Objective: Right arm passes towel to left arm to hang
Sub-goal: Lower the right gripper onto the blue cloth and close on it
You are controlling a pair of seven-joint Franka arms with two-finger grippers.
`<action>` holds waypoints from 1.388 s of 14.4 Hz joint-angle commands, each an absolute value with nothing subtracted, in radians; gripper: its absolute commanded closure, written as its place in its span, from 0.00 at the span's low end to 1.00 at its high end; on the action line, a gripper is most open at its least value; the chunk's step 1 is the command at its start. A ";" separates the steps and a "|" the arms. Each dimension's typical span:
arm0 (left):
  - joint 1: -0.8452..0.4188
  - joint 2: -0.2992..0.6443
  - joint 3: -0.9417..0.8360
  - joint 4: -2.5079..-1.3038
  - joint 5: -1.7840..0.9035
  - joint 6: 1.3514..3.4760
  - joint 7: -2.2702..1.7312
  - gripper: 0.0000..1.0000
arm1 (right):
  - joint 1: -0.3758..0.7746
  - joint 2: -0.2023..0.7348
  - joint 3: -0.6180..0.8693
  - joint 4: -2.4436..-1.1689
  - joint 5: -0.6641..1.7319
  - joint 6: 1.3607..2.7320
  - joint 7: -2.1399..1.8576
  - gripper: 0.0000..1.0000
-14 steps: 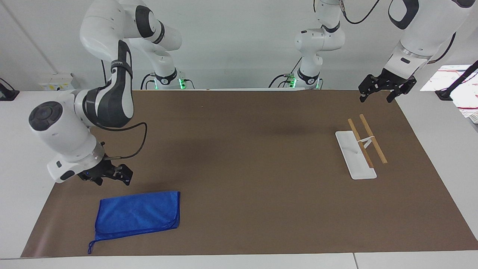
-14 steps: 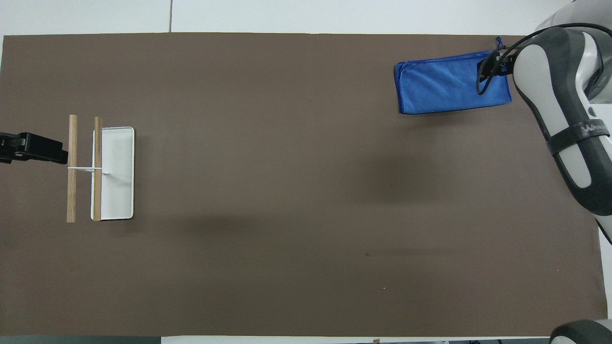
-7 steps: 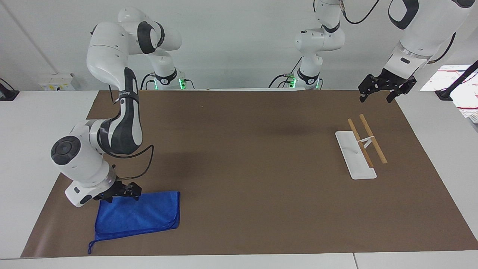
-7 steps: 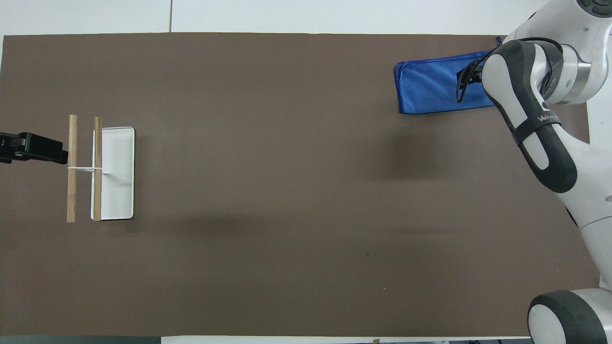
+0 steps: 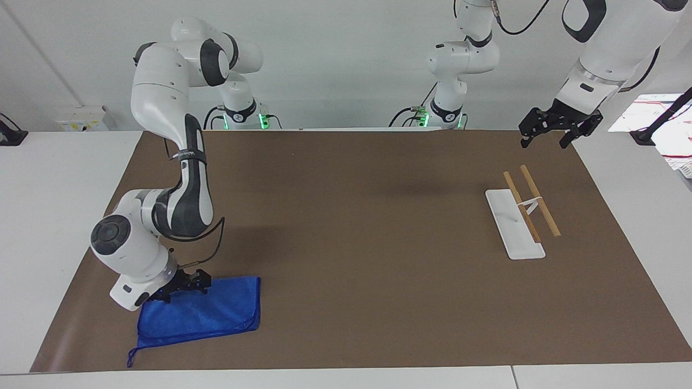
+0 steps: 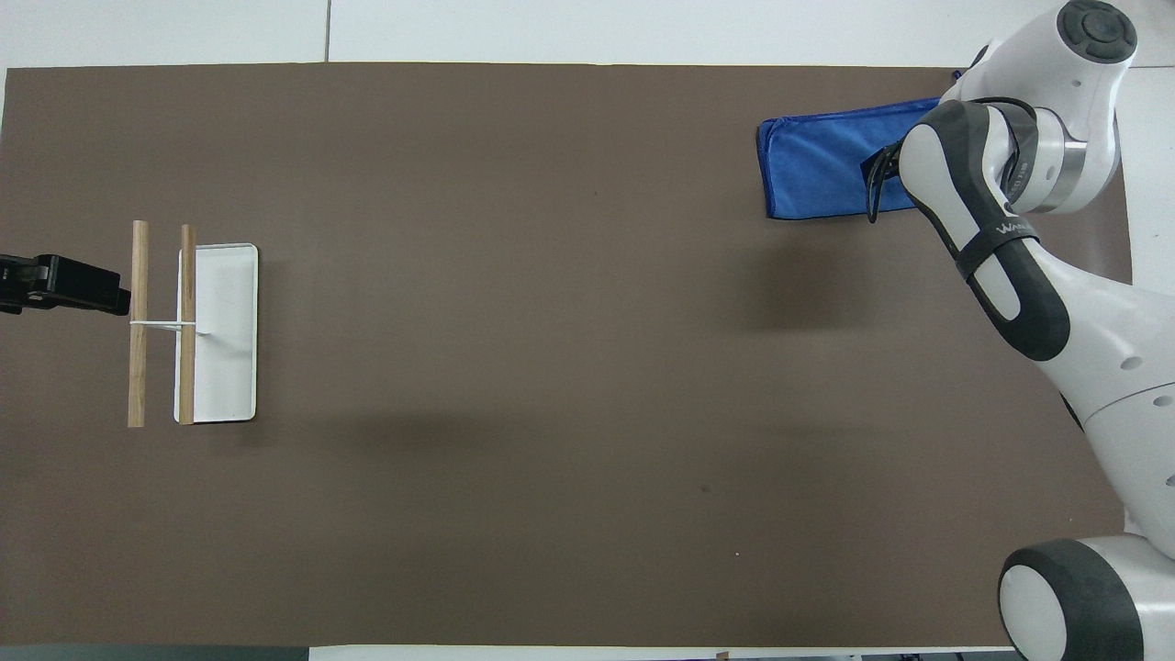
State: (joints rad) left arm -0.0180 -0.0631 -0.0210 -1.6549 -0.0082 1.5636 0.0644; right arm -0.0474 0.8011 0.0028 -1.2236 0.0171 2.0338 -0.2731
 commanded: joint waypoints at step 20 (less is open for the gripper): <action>-0.003 -0.089 -0.032 -1.683 0.012 1.566 0.045 0.00 | -0.064 0.779 0.012 -1.318 0.031 2.148 -0.270 1.00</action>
State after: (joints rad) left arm -0.0161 -0.0631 -0.0209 -1.6550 -0.0082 1.5623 0.0587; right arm -0.0512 0.7854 0.0039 -1.2907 0.0200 2.1475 -0.2713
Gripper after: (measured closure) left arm 0.000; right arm 0.802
